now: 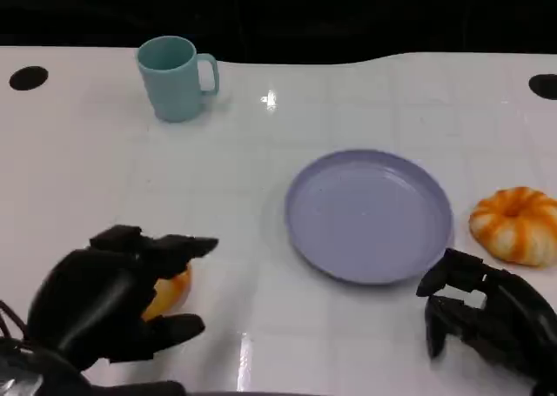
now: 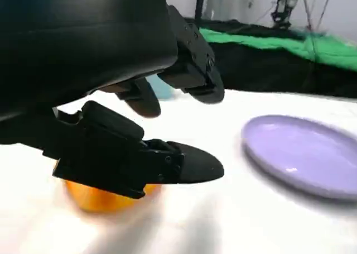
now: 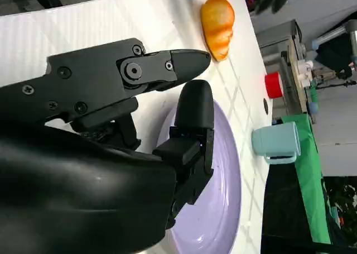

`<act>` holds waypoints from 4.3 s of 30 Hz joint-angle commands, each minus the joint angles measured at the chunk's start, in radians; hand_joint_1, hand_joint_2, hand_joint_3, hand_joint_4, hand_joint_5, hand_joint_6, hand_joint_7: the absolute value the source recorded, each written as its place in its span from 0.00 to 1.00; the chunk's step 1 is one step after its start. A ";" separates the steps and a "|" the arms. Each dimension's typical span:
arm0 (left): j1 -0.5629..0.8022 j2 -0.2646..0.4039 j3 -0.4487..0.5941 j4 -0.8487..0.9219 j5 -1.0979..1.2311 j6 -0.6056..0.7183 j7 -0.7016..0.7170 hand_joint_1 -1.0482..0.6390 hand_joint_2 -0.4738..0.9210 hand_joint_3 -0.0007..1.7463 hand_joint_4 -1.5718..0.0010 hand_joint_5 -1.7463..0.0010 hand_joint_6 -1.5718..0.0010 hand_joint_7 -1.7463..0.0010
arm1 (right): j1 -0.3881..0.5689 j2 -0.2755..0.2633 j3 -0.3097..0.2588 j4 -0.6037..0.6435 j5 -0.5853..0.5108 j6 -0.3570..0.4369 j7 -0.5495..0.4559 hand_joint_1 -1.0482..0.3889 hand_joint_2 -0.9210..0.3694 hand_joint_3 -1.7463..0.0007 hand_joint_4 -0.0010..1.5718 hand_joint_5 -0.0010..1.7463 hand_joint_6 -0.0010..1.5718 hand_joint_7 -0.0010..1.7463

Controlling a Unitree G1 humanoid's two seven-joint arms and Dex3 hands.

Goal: Grasp the bread from the table and place it into the plate.

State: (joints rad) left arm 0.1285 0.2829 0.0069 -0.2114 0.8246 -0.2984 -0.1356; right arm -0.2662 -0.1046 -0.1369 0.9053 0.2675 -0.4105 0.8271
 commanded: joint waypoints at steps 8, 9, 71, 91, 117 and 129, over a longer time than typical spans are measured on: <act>-0.021 0.082 -0.113 -0.102 0.259 0.241 -0.089 0.28 0.96 0.03 1.00 0.74 0.82 1.00 | 0.064 -0.013 0.005 -0.064 0.008 0.062 0.003 0.31 0.00 0.90 0.47 0.98 0.48 0.76; -0.020 0.085 -0.120 -0.102 0.263 0.254 -0.096 0.29 0.95 0.02 1.00 0.75 0.82 1.00 | 0.071 -0.014 0.009 -0.082 0.002 0.064 -0.003 0.30 0.00 0.90 0.47 0.98 0.48 0.76; -0.365 0.150 -0.315 0.773 -0.007 0.005 0.673 0.60 0.65 0.89 0.51 0.00 0.56 0.00 | 0.053 -0.005 -0.005 -0.065 0.014 0.050 0.034 0.34 0.00 0.87 0.44 1.00 0.42 0.85; -0.551 0.200 -0.320 0.599 -0.064 0.006 0.313 0.49 0.73 0.70 0.50 0.00 0.56 0.00 | 0.076 0.016 0.024 -0.116 -0.005 0.063 -0.014 0.34 0.00 0.87 0.46 1.00 0.43 0.84; -0.916 -0.115 -0.500 0.918 -0.001 -0.025 0.418 0.47 0.76 0.57 0.46 0.00 0.58 0.00 | 0.056 0.007 0.005 -0.052 0.039 0.050 0.057 0.34 0.00 0.87 0.46 1.00 0.44 0.81; -1.068 -0.293 -0.597 1.184 0.015 -0.017 0.503 0.44 0.82 0.42 0.41 0.00 0.42 0.40 | 0.072 0.006 0.008 -0.080 0.037 0.071 0.051 0.35 0.00 0.87 0.46 1.00 0.45 0.81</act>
State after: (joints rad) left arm -0.8952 0.0008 -0.5824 0.9309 0.8411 -0.3175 0.3373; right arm -0.2240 -0.0855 -0.1274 0.8217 0.3073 -0.3721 0.8870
